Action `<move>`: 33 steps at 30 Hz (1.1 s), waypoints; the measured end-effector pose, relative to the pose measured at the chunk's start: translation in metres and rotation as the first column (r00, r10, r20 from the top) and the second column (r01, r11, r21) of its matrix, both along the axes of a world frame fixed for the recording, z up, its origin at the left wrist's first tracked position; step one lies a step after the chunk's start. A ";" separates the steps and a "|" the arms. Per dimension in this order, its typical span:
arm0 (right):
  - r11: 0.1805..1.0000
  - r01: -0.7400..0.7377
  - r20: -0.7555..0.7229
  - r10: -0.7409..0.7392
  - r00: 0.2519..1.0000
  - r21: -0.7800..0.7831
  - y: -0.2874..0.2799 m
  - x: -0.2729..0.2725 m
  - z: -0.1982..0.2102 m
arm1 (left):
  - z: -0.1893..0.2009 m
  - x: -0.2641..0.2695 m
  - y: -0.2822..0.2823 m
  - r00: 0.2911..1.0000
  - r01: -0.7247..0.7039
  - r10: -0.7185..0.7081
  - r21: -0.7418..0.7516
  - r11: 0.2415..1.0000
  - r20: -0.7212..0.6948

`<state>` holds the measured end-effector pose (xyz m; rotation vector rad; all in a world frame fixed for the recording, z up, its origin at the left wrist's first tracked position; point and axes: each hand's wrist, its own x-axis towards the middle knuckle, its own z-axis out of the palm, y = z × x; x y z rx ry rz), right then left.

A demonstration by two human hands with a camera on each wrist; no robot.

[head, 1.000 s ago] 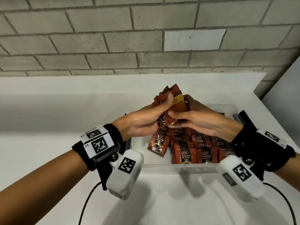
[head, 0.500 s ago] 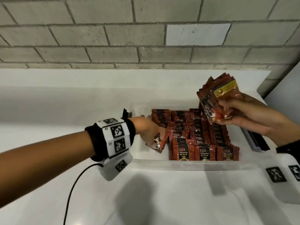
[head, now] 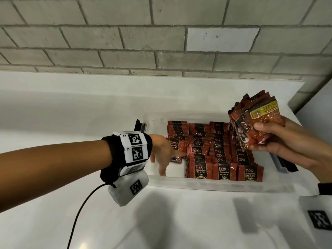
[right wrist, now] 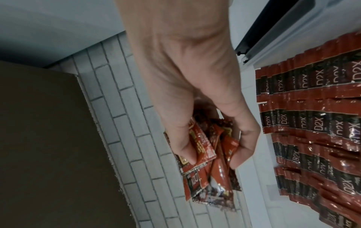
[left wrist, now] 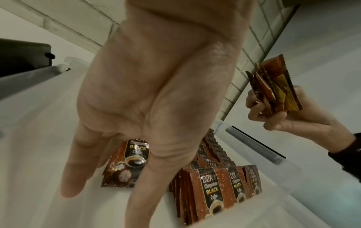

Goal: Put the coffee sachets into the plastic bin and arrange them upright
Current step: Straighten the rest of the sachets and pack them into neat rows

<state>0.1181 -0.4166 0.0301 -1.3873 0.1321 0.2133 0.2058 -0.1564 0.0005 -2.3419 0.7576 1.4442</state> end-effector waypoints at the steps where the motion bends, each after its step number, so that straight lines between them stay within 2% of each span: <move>1: 1.000 -0.002 0.002 0.002 1.000 -0.001 0.000 0.000 0.000 | 0.001 -0.001 -0.001 1.000 0.005 -0.005 -0.003 1.000 0.010; 5: 1.000 -0.009 0.000 0.009 1.000 -0.004 0.002 0.001 0.002 | 0.003 -0.004 -0.004 1.000 -0.014 0.014 -0.009 1.000 0.018; 10: 1.000 -0.027 -0.007 0.026 1.000 -0.008 0.005 0.002 0.000 | 0.003 -0.002 0.000 0.993 -0.114 0.112 -0.047 0.992 -0.032; 21: 0.999 -0.047 -0.024 0.047 0.999 0.011 0.010 0.005 -0.003 | 0.002 -0.001 0.006 0.977 -0.193 0.173 -0.169 0.967 -0.126; 28: 0.994 -0.104 -0.025 0.104 0.994 -0.016 0.022 0.010 0.003 | 0.021 -0.003 0.008 0.953 -0.265 0.220 -0.220 0.939 -0.208; 31: 0.988 -0.151 -0.045 0.149 0.988 -0.044 0.031 0.012 0.009 | 0.048 0.001 0.012 0.957 -0.273 0.214 -0.362 0.891 -0.194; 33: 0.981 -0.186 -0.053 0.183 0.982 -0.055 0.039 0.013 0.014 | 0.064 0.004 0.020 0.914 -0.380 0.241 -0.478 0.792 -0.327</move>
